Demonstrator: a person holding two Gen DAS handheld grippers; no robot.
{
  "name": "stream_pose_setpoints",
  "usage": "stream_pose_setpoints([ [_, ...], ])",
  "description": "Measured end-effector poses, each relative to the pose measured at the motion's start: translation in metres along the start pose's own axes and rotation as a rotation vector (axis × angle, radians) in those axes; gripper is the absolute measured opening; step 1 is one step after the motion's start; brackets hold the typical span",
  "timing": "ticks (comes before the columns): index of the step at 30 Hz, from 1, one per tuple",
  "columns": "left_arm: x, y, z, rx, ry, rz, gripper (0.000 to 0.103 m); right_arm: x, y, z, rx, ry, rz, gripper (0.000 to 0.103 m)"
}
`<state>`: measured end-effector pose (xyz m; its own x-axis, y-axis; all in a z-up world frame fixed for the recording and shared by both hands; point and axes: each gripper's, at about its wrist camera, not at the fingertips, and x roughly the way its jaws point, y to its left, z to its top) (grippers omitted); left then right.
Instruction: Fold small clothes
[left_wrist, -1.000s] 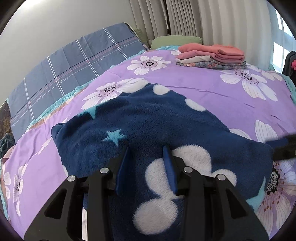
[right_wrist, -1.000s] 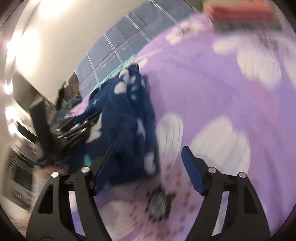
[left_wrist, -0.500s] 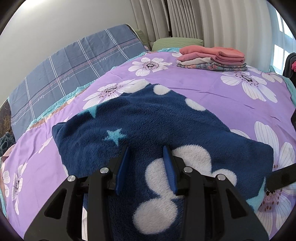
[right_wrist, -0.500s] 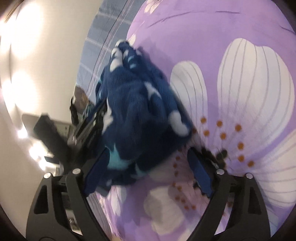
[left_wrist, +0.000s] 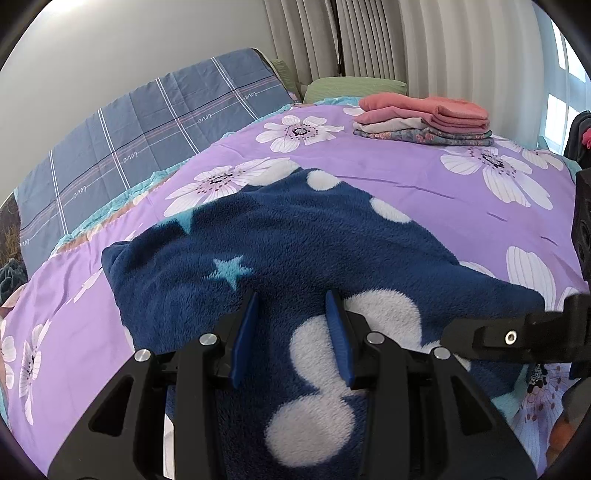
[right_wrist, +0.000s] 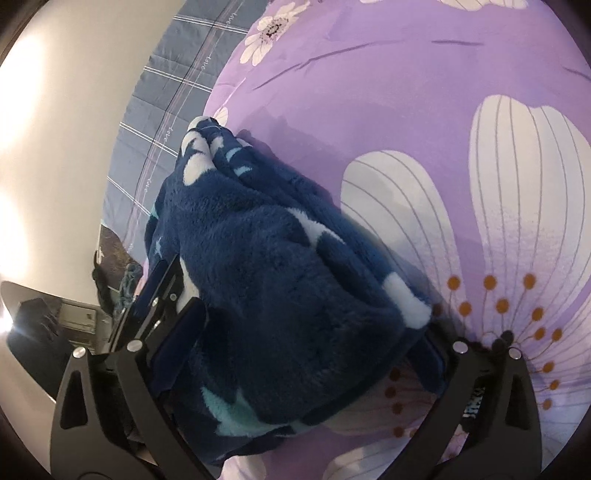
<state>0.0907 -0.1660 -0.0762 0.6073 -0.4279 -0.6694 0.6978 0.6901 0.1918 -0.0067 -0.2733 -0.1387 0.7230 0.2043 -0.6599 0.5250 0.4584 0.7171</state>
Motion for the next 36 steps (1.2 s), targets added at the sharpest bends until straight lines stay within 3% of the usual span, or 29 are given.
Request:
stream_pose_setpoints([
  [7, -0.007, 0.007, 0.003, -0.037, -0.008, -0.038, 0.040, -0.004, -0.009, 0.001, -0.014, -0.013, 0.028, 0.081],
  [10, -0.028, 0.030, 0.005, -0.127, -0.066, -0.150, 0.067, -0.003, -0.008, 0.002, -0.051, -0.003, 0.044, 0.077],
  [11, -0.037, 0.044, 0.004, -0.173, -0.113, -0.132, 0.084, -0.004, -0.009, 0.002, -0.059, 0.000, 0.050, 0.076],
  [13, -0.038, 0.074, 0.001, -0.229, -0.136, -0.037, 0.093, -0.005, -0.011, 0.003, -0.070, 0.007, 0.059, 0.075],
  [15, -0.020, 0.102, -0.003, -0.300, -0.096, -0.026, 0.095, -0.005, -0.010, 0.002, -0.082, 0.003, 0.059, 0.075],
  [18, 0.036, 0.146, -0.012, -0.509, 0.005, -0.135, 0.098, -0.006, -0.006, 0.000, -0.108, -0.015, 0.050, 0.075],
  [20, 0.075, 0.162, -0.019, -0.647, 0.054, -0.302, 0.102, -0.005, -0.003, 0.000, -0.121, -0.019, 0.051, 0.072],
  [22, 0.096, 0.168, -0.021, -0.704, 0.065, -0.367, 0.093, -0.008, 0.000, 0.001, -0.151, -0.020, 0.065, 0.065],
  [24, 0.093, 0.170, -0.018, -0.723, 0.022, -0.398, 0.056, -0.012, 0.012, 0.004, -0.236, -0.037, 0.059, 0.056],
  [25, 0.082, 0.173, -0.012, -0.705, -0.011, -0.397, 0.050, -0.015, 0.021, 0.007, -0.280, -0.048, 0.063, 0.051],
  [26, 0.075, 0.176, -0.007, -0.689, -0.030, -0.388, 0.045, -0.019, 0.034, 0.012, -0.343, -0.060, 0.075, 0.048],
  [29, 0.036, 0.201, 0.016, -0.664, -0.150, -0.289, 0.044, -0.022, 0.090, 0.031, -0.569, -0.120, 0.081, 0.043],
  [31, 0.012, 0.231, 0.033, -0.673, -0.229, -0.216, 0.044, -0.011, 0.130, 0.054, -0.652, -0.124, 0.120, 0.043],
  [33, -0.010, 0.272, 0.050, -0.688, -0.298, -0.105, 0.045, 0.017, 0.184, 0.087, -0.736, -0.103, 0.190, 0.043],
  [36, -0.024, 0.326, 0.070, -0.688, -0.337, 0.099, 0.047, 0.076, 0.255, 0.131, -0.784, -0.021, 0.277, 0.043],
])
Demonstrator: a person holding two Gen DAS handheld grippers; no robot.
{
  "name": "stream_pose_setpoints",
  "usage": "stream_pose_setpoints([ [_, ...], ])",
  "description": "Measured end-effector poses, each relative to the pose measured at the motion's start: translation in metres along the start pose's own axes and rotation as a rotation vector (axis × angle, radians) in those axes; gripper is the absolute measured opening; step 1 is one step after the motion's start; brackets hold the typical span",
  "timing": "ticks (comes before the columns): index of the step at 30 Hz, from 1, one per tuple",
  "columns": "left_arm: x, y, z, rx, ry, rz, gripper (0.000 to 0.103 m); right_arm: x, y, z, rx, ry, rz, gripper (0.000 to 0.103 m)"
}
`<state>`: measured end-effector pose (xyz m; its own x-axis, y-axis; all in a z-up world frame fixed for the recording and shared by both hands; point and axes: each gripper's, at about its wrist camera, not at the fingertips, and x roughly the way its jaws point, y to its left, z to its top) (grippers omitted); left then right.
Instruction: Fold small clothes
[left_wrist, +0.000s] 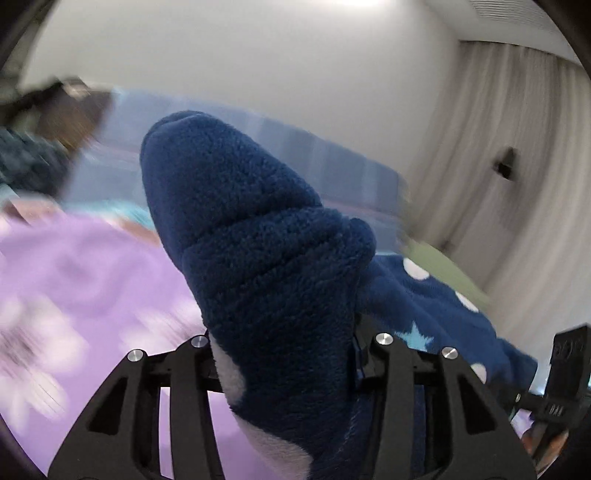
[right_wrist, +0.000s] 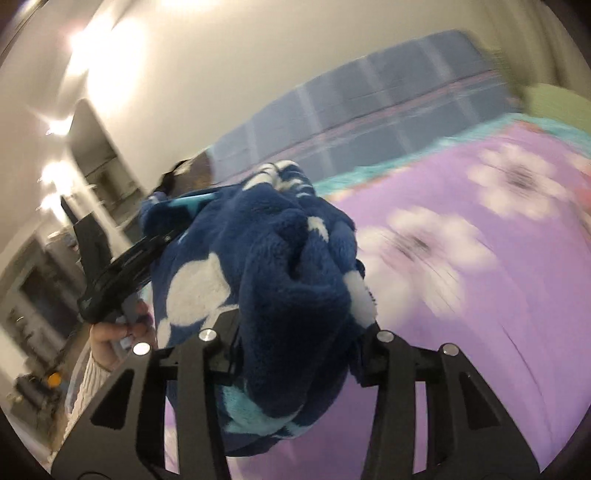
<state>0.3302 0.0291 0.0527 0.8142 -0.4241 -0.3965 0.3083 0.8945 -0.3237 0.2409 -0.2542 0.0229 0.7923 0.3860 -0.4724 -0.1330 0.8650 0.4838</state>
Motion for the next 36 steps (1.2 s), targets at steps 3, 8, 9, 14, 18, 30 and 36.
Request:
stream_pose_setpoints([
  [3, 0.020, 0.031, 0.030, 0.001, -0.033, 0.145, 0.048, 0.094, 0.003, 0.061, -0.015, 0.053, 0.037, 0.043],
  [8, 0.080, 0.081, 0.028, -0.062, -0.023, 0.297, 0.049, 0.221, 0.012, 0.102, -0.060, 0.048, -0.056, 0.043],
  [9, 0.093, 0.091, 0.021, -0.087, -0.008, 0.316, 0.050, 0.236, 0.013, 0.100, -0.059, 0.050, -0.074, 0.043],
  [14, 0.158, 0.133, -0.035, -0.121, 0.202, 0.511, 0.062, 0.330, -0.016, 0.061, -0.048, 0.187, -0.355, 0.066],
  [18, 0.139, 0.133, -0.055, -0.067, 0.184, 0.563, 0.080, 0.327, -0.040, 0.031, 0.037, 0.235, -0.296, 0.071],
  [30, -0.007, 0.035, -0.073, 0.130, 0.044, 0.393, 0.102, 0.117, 0.056, -0.021, -0.375, 0.026, -0.331, 0.088],
  [36, -0.104, -0.040, -0.112, 0.176, -0.023, 0.375, 0.102, -0.015, 0.092, -0.084, -0.427, -0.143, -0.347, 0.101],
])
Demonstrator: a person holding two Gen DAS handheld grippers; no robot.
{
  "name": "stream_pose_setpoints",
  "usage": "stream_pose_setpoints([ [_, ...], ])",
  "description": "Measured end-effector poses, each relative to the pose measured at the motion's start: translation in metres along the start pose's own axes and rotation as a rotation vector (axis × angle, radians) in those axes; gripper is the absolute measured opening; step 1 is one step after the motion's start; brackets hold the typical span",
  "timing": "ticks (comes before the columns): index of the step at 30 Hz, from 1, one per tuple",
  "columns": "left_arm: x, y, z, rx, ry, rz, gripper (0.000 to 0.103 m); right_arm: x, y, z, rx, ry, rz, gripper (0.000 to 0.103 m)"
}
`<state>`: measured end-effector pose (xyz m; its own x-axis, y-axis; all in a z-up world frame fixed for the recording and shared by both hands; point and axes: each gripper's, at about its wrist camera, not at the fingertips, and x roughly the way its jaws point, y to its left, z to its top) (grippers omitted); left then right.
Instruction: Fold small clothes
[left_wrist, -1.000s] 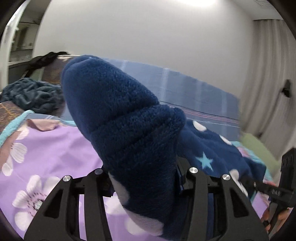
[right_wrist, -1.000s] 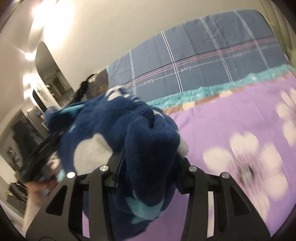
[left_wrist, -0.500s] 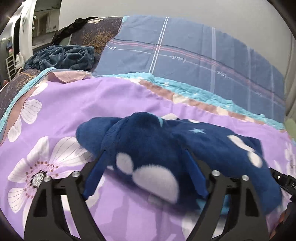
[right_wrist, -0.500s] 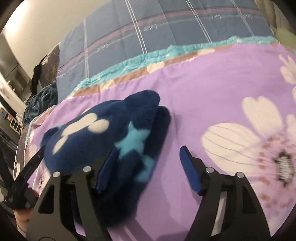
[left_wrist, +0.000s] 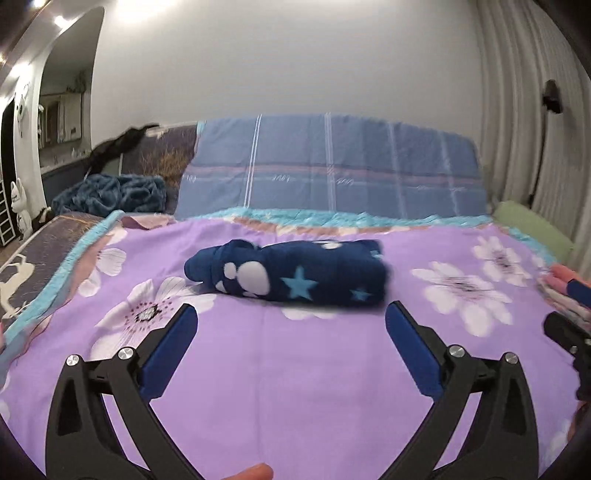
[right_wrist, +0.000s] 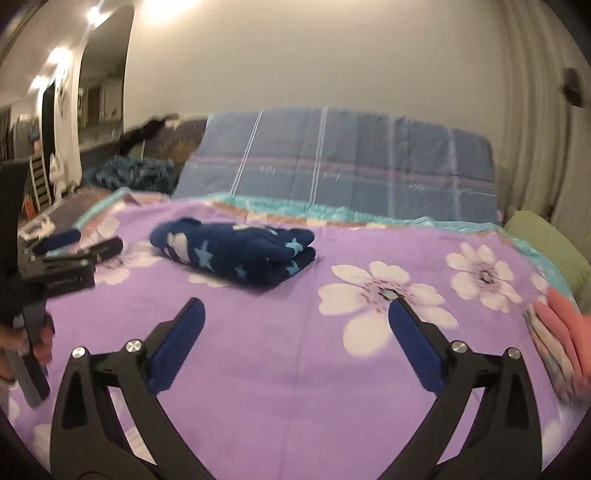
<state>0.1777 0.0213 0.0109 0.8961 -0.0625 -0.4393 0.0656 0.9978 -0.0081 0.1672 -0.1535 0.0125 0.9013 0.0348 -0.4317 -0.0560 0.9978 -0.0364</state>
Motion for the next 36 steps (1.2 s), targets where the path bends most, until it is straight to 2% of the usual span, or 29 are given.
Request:
stream_pose_setpoints([
  [2, -0.037, -0.013, -0.008, 0.004, -0.023, -0.001, 0.102, -0.038, -0.003, -0.012, 0.031, -0.043, -0.032, 0.101],
  [5, -0.084, -0.031, -0.019, 0.030, -0.053, -0.016, 0.102, -0.073, -0.007, -0.028, 0.047, -0.037, -0.071, 0.101],
  [8, -0.118, -0.047, -0.028, 0.073, -0.068, -0.018, 0.102, -0.102, -0.010, -0.039, 0.074, -0.022, -0.077, 0.101],
  [12, -0.148, -0.058, -0.041, 0.088, -0.045, -0.068, 0.102, -0.127, -0.013, -0.048, 0.115, -0.010, -0.093, 0.101],
  [22, -0.179, -0.064, -0.059, 0.105, -0.044, -0.065, 0.102, -0.154, -0.002, -0.055, 0.133, 0.000, -0.118, 0.101],
  [36, -0.178, -0.065, -0.066, 0.122, -0.001, -0.042, 0.102, -0.159, 0.001, -0.058, 0.131, 0.017, -0.115, 0.101],
])
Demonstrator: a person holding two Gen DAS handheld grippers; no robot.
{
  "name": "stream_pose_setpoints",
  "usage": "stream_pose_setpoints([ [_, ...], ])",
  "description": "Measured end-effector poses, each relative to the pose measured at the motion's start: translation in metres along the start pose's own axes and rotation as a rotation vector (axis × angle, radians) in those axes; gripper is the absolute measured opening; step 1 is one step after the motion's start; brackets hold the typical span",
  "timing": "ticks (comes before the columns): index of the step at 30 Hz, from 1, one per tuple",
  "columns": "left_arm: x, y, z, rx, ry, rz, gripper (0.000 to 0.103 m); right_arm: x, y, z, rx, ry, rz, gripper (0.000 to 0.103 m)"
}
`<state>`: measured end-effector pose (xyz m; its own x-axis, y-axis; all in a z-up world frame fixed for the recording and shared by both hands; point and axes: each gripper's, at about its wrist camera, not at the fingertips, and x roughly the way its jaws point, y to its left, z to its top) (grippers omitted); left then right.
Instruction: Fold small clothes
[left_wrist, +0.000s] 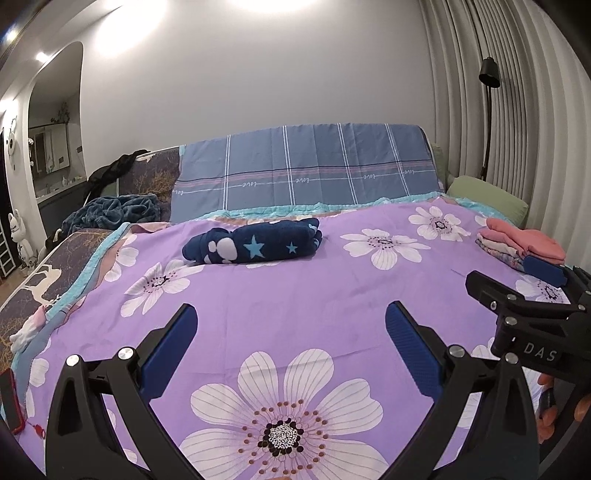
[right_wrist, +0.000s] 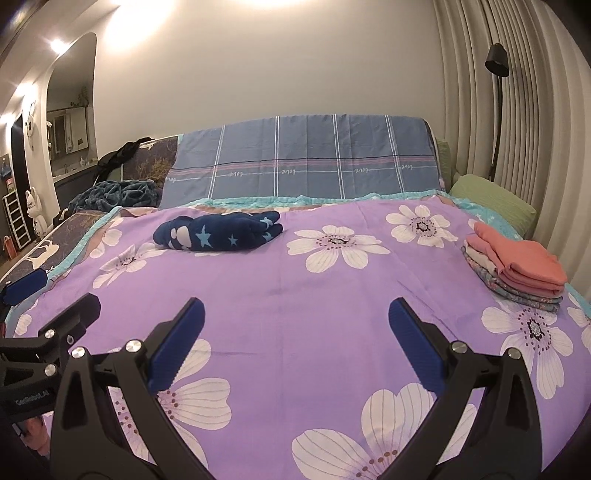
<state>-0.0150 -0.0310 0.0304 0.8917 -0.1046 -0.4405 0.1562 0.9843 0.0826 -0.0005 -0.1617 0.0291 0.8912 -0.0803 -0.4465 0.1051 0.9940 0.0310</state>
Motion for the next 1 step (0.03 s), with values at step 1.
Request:
stream_pose_setpoints([
  [1, 0.0007, -0.0004, -0.0001, 0.001, 0.003, 0.001, 0.102, 0.0002, -0.0006, -0.0001, 0.001, 0.001, -0.001, 0.101],
])
